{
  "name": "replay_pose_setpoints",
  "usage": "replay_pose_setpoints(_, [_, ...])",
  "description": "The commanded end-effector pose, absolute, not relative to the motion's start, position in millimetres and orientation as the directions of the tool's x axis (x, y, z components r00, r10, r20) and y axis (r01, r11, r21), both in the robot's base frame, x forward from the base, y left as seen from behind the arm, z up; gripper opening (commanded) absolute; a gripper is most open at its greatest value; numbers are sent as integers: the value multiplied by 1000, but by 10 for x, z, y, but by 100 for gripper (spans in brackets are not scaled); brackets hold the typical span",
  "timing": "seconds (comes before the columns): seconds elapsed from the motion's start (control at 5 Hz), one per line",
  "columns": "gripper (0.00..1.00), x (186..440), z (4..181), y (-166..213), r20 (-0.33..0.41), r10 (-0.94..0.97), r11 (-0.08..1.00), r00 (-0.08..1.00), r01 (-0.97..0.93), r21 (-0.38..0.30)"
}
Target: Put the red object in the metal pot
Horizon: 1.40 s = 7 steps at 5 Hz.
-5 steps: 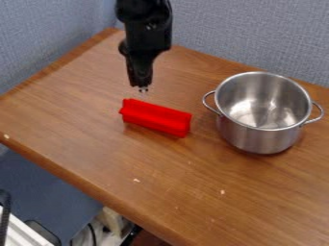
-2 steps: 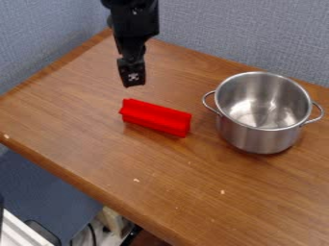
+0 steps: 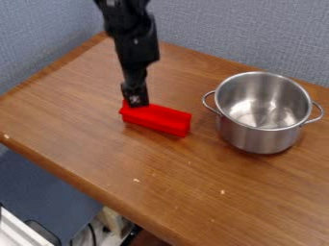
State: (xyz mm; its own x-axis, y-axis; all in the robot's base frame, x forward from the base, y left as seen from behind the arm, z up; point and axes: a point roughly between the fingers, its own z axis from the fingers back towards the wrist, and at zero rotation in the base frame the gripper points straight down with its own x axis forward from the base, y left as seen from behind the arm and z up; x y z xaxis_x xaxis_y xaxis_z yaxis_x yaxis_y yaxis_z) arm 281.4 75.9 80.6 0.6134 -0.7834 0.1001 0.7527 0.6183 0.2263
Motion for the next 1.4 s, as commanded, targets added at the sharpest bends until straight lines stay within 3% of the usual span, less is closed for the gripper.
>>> replay_pose_setpoints(0.0, [100,2899,696,783,156,-775,632,613,744,217])
replay_pose_setpoints(0.2, [100,2940,531,797,161,-770,639,618,746,188])
replay_pose_setpoints(0.4, [0,2958,493,784,165,-769,639,617,748,179])
replay_pose_setpoints(1.2, [0,2884,602,766,203,-732,680,650,716,159])
